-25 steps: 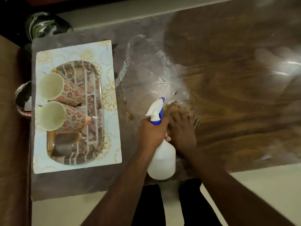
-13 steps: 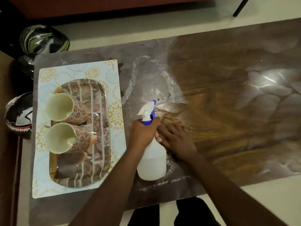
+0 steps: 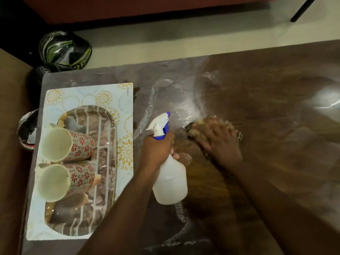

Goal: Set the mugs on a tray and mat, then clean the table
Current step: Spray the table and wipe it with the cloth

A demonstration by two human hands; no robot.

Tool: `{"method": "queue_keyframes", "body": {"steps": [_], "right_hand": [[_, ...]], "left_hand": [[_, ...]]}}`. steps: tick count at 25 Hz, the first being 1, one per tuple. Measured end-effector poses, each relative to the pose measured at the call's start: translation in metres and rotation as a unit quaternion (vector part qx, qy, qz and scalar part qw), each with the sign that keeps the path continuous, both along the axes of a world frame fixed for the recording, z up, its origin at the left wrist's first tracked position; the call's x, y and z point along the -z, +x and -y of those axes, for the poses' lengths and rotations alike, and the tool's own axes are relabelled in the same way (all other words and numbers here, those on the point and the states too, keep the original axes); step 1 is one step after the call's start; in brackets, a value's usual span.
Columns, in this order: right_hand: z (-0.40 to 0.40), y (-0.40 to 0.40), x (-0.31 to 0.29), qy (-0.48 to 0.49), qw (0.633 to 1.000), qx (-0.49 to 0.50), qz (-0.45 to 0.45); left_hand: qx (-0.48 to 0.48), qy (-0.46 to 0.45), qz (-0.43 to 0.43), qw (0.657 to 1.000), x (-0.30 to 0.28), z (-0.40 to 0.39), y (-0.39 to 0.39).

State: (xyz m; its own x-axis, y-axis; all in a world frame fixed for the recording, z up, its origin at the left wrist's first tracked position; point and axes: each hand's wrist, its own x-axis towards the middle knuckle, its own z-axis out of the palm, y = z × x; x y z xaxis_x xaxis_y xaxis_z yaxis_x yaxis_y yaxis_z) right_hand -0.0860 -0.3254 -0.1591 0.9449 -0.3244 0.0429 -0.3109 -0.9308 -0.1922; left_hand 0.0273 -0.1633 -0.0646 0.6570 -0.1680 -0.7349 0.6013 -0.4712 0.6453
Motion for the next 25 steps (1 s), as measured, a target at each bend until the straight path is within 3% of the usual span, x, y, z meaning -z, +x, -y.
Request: {"method": "queue_keyframes", "body": {"steps": [2,3,7,8,9,12,13,15,18,20,23,25], "right_hand": [[0.01,0.054,-0.001,0.02,0.992,0.127,0.013],[0.002,0.081,-0.001,0.025,0.991,0.128,0.029],[-0.012,0.065,0.006,0.008,0.984,-0.172,0.047],[0.009,0.052,0.003,-0.012,0.98,-0.194,0.035],[0.032,0.052,0.001,-0.029,0.985,-0.165,0.034],[0.06,0.113,-0.003,0.021,0.993,0.112,0.018],[0.047,0.139,-0.002,0.038,0.988,0.147,0.012],[0.007,0.162,0.0,0.059,0.995,0.073,0.035],[0.0,0.115,0.012,0.016,0.991,-0.133,0.03],[0.04,0.108,0.005,-0.015,0.994,-0.099,0.041],[0.063,0.171,-0.003,0.038,0.993,0.113,0.019],[0.028,0.211,-0.001,0.04,0.994,0.095,0.026]], "left_hand": [[-0.013,-0.003,0.021,1.0,-0.004,0.013,0.018],[-0.011,-0.008,0.027,1.0,-0.006,0.021,0.027],[0.012,-0.037,0.019,0.999,-0.015,0.042,0.047],[0.017,-0.035,0.02,0.999,-0.017,0.043,0.05],[0.017,-0.033,0.019,0.999,-0.017,0.044,0.052],[0.02,-0.032,0.008,0.999,-0.016,0.045,0.062],[0.021,-0.026,0.01,0.999,-0.014,0.046,0.066],[0.015,-0.017,0.035,0.999,-0.012,0.048,0.07],[0.004,-0.007,0.061,0.998,-0.01,0.051,0.077],[0.003,-0.011,0.041,0.999,-0.012,0.051,0.084],[-0.007,-0.018,0.022,1.0,-0.011,0.05,0.095],[-0.014,-0.011,0.032,0.999,-0.004,0.048,0.1]]}}
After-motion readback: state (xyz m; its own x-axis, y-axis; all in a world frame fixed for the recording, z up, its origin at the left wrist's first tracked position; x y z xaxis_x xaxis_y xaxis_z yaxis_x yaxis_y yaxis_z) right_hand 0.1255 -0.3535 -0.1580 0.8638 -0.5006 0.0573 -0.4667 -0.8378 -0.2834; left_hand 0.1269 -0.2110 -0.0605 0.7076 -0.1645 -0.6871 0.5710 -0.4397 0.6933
